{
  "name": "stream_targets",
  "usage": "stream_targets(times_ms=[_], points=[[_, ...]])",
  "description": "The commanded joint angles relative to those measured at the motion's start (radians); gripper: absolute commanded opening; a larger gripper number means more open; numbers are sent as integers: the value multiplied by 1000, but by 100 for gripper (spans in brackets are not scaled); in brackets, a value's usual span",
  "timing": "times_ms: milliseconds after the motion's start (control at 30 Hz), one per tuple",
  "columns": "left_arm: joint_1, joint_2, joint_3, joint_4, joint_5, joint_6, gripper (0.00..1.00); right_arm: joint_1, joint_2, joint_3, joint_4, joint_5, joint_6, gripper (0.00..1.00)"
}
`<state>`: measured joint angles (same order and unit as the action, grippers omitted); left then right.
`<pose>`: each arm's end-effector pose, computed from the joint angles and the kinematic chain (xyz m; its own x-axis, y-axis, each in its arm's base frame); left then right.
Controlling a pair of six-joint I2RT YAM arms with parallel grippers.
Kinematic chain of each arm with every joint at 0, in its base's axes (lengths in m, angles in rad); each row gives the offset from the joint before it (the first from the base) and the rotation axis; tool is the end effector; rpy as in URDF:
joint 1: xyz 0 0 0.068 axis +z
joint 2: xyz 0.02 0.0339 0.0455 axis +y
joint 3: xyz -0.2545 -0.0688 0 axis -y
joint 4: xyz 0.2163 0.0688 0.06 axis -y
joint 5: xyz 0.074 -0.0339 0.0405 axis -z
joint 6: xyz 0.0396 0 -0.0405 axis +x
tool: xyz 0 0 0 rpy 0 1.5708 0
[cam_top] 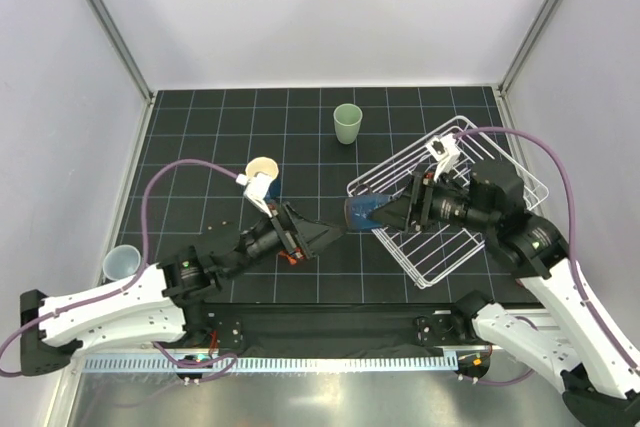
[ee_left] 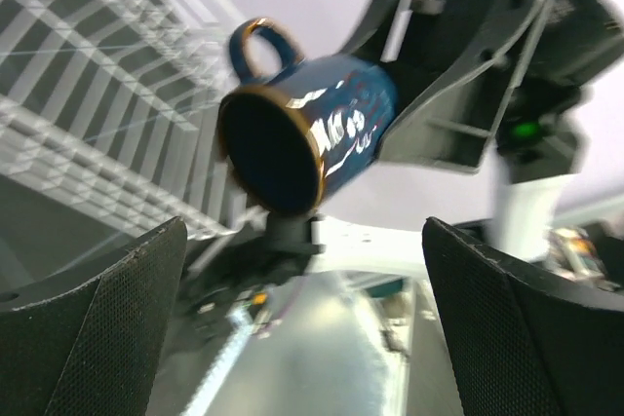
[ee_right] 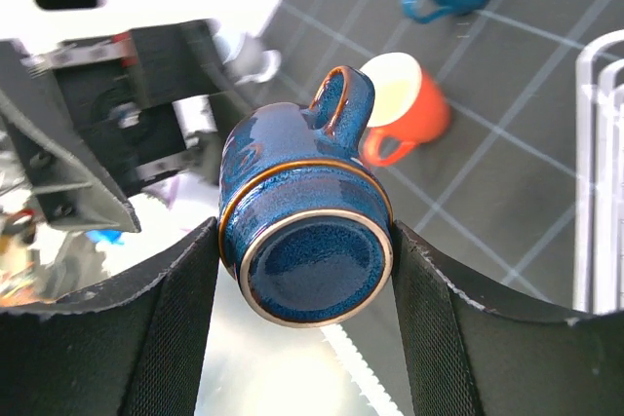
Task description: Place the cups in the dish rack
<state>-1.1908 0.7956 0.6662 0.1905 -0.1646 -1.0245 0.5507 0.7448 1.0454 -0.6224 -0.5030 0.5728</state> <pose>0.0717 -0.1619 0.3338 -0.7192 -0.4719 -0.5100 0.4638 0.2206 -0.8581 0.0964 0.0816 0.3730 -0.6862 0.1359 -0.7146 -0.5667 0.5160 0.6423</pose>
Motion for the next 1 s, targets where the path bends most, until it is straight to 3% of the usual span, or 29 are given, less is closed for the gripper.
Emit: stream_targets(times_ms=[0, 133, 300, 667, 967], points=[[-1, -73, 61, -282, -151, 93, 100, 5, 34, 74, -3, 128, -63, 4], [-1, -128, 113, -469, -254, 104, 100, 3, 102, 123, -59, 246, -102, 4], [-1, -138, 164, -609, -300, 173, 99, -20, 238, 218, -178, 542, -159, 4], [-1, 5, 274, -735, -115, 274, 99, -421, 445, 335, -174, 570, -356, 4], [2, -101, 343, -985, -150, 219, 99, -535, 616, 430, -195, 763, -487, 4]])
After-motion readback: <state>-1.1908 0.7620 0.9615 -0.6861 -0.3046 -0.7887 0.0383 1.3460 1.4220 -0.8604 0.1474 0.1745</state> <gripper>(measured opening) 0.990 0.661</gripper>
